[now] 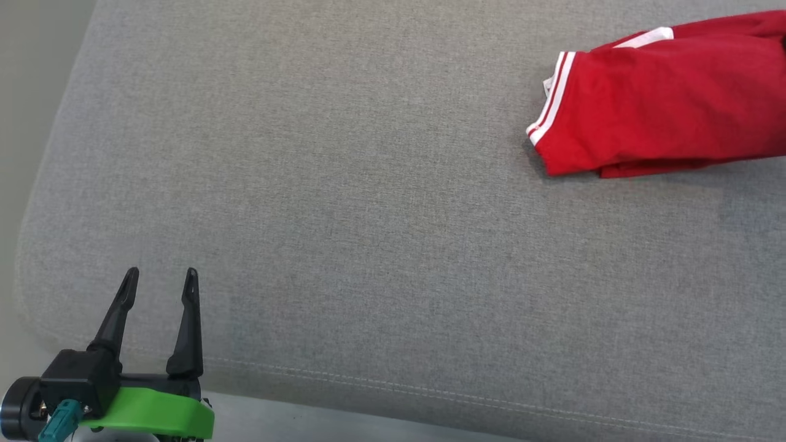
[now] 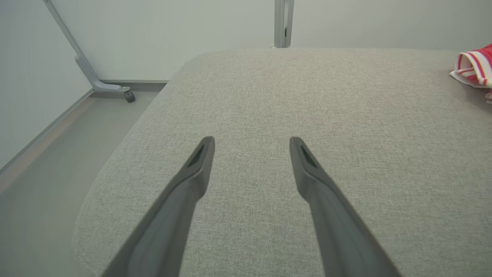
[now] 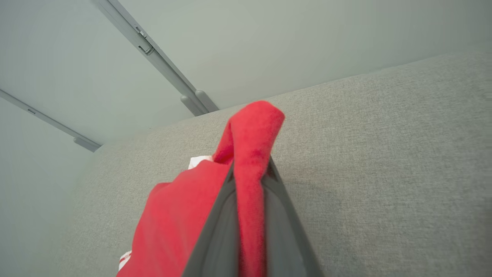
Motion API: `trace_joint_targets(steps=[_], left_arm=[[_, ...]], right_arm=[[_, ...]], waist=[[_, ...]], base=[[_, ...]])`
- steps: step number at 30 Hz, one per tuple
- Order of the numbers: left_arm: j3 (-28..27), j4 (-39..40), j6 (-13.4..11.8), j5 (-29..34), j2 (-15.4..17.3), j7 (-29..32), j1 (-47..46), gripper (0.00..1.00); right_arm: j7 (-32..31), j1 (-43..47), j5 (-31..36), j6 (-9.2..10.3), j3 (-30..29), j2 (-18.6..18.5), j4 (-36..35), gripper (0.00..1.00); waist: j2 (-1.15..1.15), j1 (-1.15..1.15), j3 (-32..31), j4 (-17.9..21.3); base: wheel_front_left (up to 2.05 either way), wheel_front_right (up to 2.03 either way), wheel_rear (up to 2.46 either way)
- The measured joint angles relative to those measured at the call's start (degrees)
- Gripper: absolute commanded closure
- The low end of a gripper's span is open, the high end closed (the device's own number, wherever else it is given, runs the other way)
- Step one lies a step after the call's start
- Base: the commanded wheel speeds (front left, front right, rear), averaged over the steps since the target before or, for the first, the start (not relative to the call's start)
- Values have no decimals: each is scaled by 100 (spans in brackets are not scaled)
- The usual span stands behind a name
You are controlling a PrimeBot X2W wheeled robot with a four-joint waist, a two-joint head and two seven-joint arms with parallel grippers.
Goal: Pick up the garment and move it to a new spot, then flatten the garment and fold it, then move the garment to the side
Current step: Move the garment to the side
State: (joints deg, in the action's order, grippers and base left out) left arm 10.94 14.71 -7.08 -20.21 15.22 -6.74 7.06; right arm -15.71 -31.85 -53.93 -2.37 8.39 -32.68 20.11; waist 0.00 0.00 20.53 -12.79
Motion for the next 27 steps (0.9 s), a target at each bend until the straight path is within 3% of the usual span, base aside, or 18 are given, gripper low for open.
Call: trace_joint_targets(steps=[27], left_arm=[[-175, 448, 0, 137, 375, 366, -230, 0]], right_arm=[[205, -325, -121, 35, -147, 249, -110, 100]], waist=[[0, 0, 687, 1645]], base=[[0, 0, 0]])
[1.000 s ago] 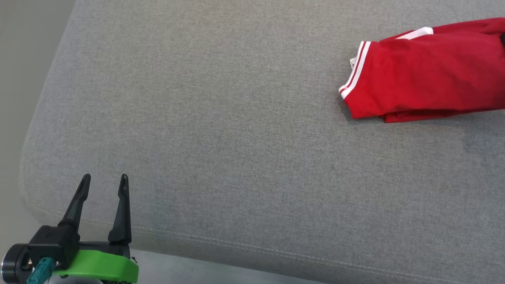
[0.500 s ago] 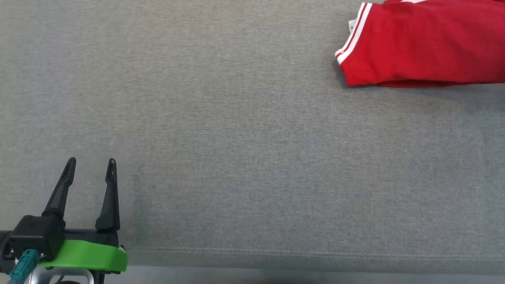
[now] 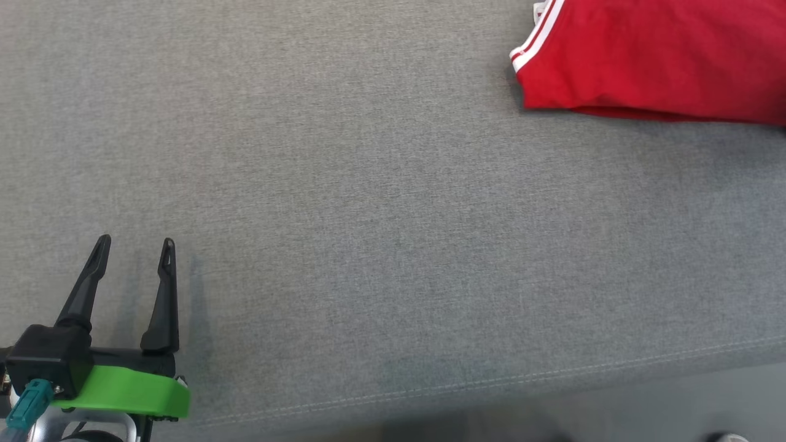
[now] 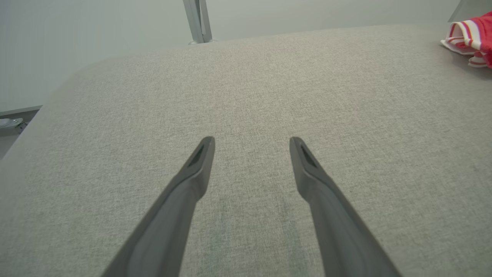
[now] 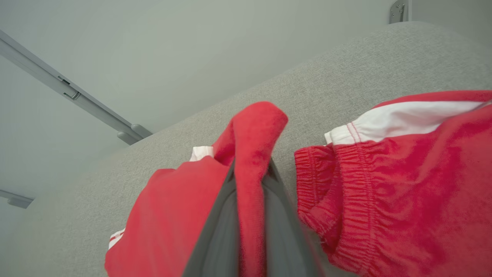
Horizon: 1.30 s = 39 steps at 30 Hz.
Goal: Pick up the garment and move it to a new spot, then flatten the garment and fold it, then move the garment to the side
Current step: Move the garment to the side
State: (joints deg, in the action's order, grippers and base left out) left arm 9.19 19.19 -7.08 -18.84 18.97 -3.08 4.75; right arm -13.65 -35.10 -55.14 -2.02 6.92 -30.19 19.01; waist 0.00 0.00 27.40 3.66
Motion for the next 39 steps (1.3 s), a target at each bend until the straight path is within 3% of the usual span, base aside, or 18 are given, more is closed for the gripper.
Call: trace_joint_targets(steps=[12, 39], left_arm=[[115, 199, 9, 156, 78, 250, -205, 0], [77, 546, 51, 319, 361, 715, -394, 0]], right_arm=[[361, -265, -29, -33, -336, -92, -24, 100], [435, -1137, -30, 213, -642, -355, 635, 100]], waist=[[0, 0, 339, 493], [0, 0, 1030, 593]], base=[[0, 0, 0], [0, 0, 0]])
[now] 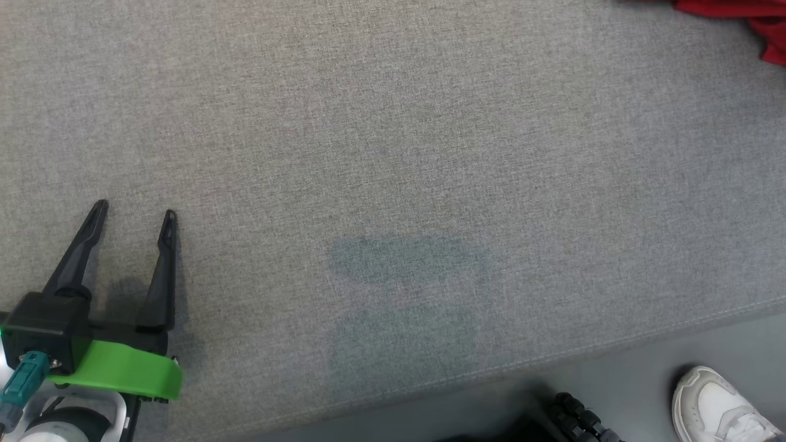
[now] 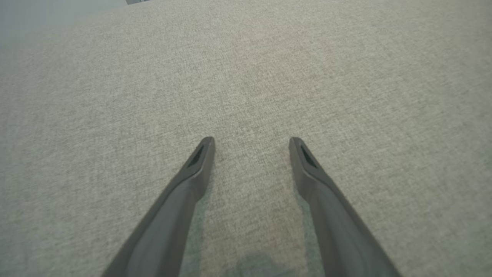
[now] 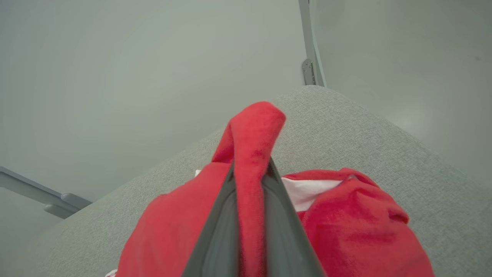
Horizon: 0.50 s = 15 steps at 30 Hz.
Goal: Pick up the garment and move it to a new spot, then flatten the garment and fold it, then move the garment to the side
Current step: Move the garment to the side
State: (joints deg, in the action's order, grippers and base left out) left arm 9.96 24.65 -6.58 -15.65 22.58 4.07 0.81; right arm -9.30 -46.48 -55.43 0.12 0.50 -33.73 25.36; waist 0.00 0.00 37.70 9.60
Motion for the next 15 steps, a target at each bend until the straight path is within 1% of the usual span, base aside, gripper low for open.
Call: trace_joint_targets(steps=[5, 10, 11, 13, 15], left_arm=[[-9, 37, 0, 30, 34, 43, -53, 0], [-2, 60, 0, 31, 43, 93, -95, 0], [0, 65, 0, 32, 44, 94, -97, 0], [3, 76, 0, 38, 51, 101, -98, 0], [4, 90, 0, 38, 53, 127, -101, 0]], right_arm=[[79, -176, 22, -1, 3, -3, 76, 100], [77, -311, 63, 10, 32, -36, 334, 100], [76, -335, 63, 52, 31, -49, 393, 100], [67, -359, 64, 58, 31, -93, 506, 100], [60, -359, 124, 108, 32, -155, 641, 100]], waist=[[0, 0, 68, 10], [0, 0, 87, 13], [0, 0, 88, 12], [0, 0, 90, 8], [0, 0, 93, 3]], base=[[0, 0, 0], [0, 0, 0], [0, 0, 0], [0, 0, 0], [0, 0, 0]])
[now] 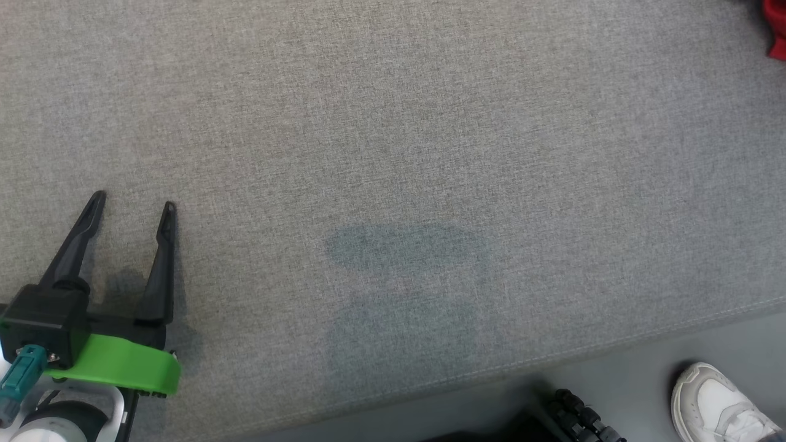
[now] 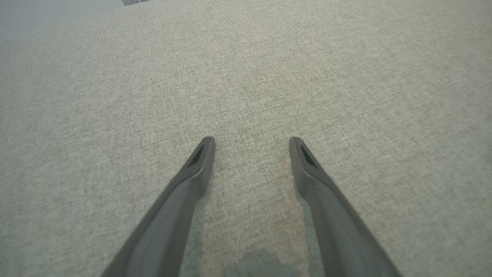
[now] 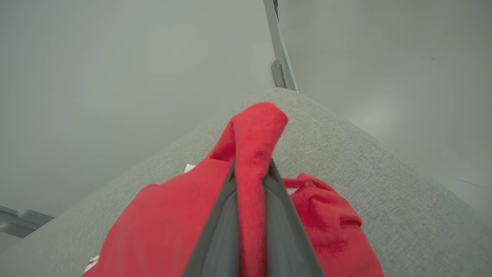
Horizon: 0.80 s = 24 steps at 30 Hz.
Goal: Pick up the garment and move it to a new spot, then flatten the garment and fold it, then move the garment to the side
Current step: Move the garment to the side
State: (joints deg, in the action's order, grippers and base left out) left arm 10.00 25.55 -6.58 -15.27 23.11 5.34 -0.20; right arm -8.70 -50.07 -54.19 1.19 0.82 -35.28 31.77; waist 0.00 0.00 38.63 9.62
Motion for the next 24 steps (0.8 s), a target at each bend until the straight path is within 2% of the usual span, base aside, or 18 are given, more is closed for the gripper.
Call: trace_joint_targets(steps=[5, 6, 7, 8, 9, 16, 24], left_arm=[[3, 36, 0, 56, 2, 24, -8, 0], [3, 45, 0, 82, 2, 26, -8, 0], [3, 56, 0, 93, 2, 44, -8, 0], [1, 66, 0, 93, 2, 58, -8, 0], [0, 77, 0, 93, 2, 69, -8, 0], [3, 91, 0, 160, 7, 74, -19, 0], [158, 97, 0, 166, -52, 57, -135, 0]], right_arm=[[-1, 3, 30, 140, -64, -81, 294, 100], [0, 7, 30, 144, -73, -80, 349, 68], [1, 13, 32, 145, -70, -79, 401, 55], [7, 15, 46, 151, -67, -77, 447, 5], [10, 18, 73, 151, -67, -71, 486, 0], [263, 48, 142, 152, -42, 56, 733, 0], [479, 146, 324, 240, -79, -175, 1036, 0]], waist=[[0, 0, 15, -15], [0, 0, 20, -18], [0, 0, 25, -19], [0, 0, 29, -19], [0, 0, 34, -18], [0, 0, 2, 26], [0, 0, -195, 40]], base=[[0, 0, 0], [0, 0, 0], [0, 0, 0], [0, 0, 0], [0, 0, 0], [0, 0, 0], [0, 0, 0]])
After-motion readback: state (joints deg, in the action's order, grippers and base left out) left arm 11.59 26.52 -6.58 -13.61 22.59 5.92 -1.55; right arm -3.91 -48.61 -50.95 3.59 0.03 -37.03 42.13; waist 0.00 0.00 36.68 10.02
